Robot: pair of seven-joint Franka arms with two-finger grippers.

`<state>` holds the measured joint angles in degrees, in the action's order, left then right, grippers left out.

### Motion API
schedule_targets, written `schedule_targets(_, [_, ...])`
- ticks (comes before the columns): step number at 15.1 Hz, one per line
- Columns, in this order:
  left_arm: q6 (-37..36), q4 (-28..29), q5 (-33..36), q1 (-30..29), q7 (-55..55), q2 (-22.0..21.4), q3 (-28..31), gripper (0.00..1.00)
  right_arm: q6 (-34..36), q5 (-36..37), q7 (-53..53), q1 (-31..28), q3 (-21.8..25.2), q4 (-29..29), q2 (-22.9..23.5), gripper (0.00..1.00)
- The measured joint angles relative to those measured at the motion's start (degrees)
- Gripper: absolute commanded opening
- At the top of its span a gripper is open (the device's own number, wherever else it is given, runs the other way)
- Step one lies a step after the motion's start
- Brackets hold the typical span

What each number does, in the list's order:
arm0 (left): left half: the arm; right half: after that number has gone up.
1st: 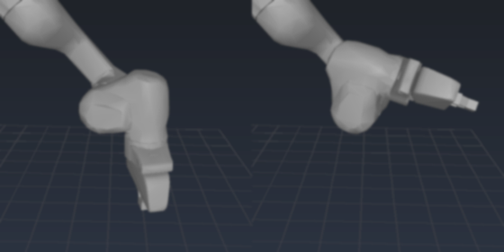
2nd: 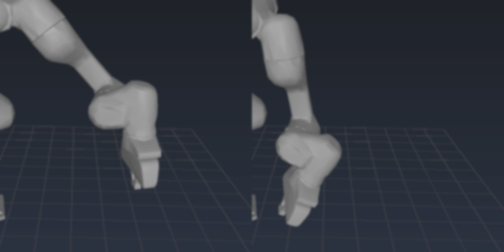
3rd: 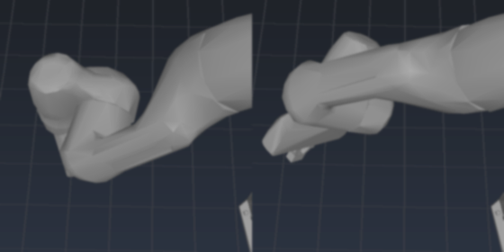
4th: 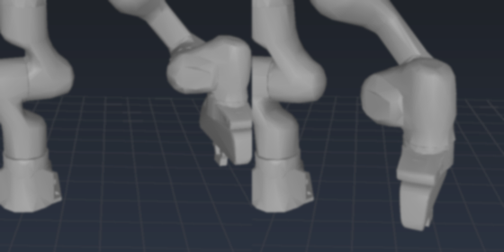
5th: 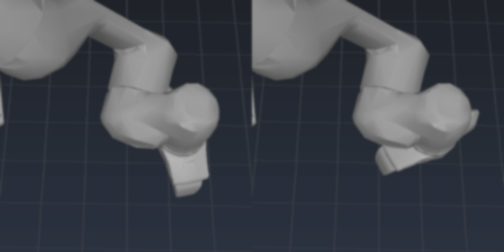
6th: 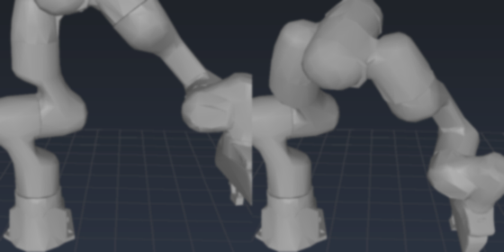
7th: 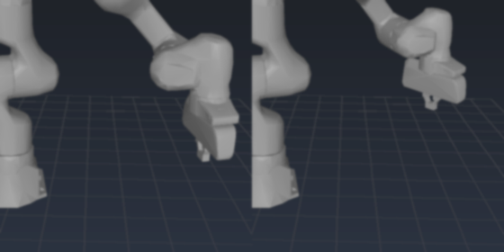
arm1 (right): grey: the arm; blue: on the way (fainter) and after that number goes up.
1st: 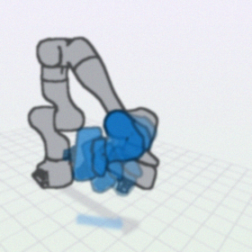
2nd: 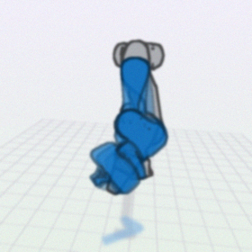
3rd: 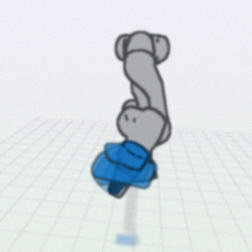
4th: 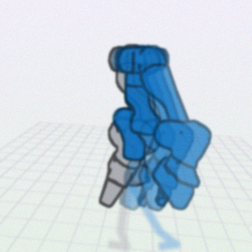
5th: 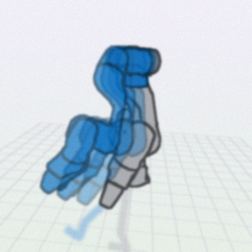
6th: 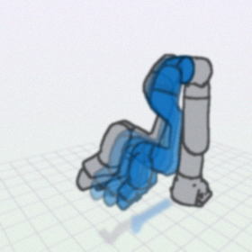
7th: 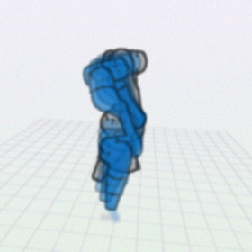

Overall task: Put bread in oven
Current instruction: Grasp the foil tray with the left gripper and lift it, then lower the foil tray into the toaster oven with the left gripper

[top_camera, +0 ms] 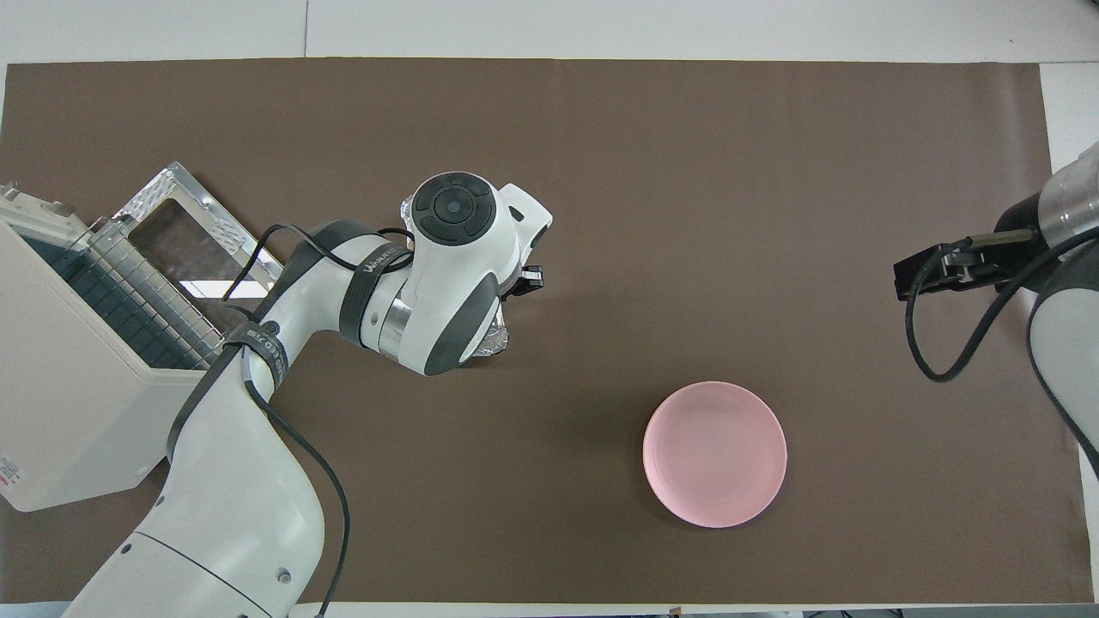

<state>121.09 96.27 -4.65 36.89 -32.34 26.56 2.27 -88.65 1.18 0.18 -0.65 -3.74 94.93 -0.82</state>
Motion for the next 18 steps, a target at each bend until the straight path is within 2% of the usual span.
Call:
schedule_targets(2, [-1.86,-1.01,0.00,-0.04,-0.49,-0.01,0.34,0.00,0.12,0.00,0.00,-0.48,0.00,-0.31,0.06,1.00])
schedule_targets(4, [-6.98,-3.89,0.00,-0.29,-1.07,0.07,1.46,0.00,0.12,0.00,0.00,-1.15,0.02,-0.35,0.13,1.00])
schedule_targets(7, [-17.08,-13.05,0.00,-0.70,-1.30,1.26,6.45,0.00,0.17,0.00,0.00,-1.39,0.00,-0.34,0.22,1.00])
schedule_targets(10, [-20.88,-18.37,-0.20,-1.47,-1.37,1.75,12.44,0.00,0.36,0.00,0.00,-1.39,-0.05,-0.35,0.21,1.00])
schedule_targets(14, [-25.51,-20.76,-0.58,-5.38,-1.36,2.19,19.33,0.00,0.36,0.00,0.00,-1.39,-0.07,-0.39,0.09,1.00])
schedule_targets(18, [-28.51,-20.78,-0.64,-9.67,-1.32,2.74,22.50,0.00,0.36,0.00,0.00,-1.39,-0.12,-0.40,0.08,1.00])
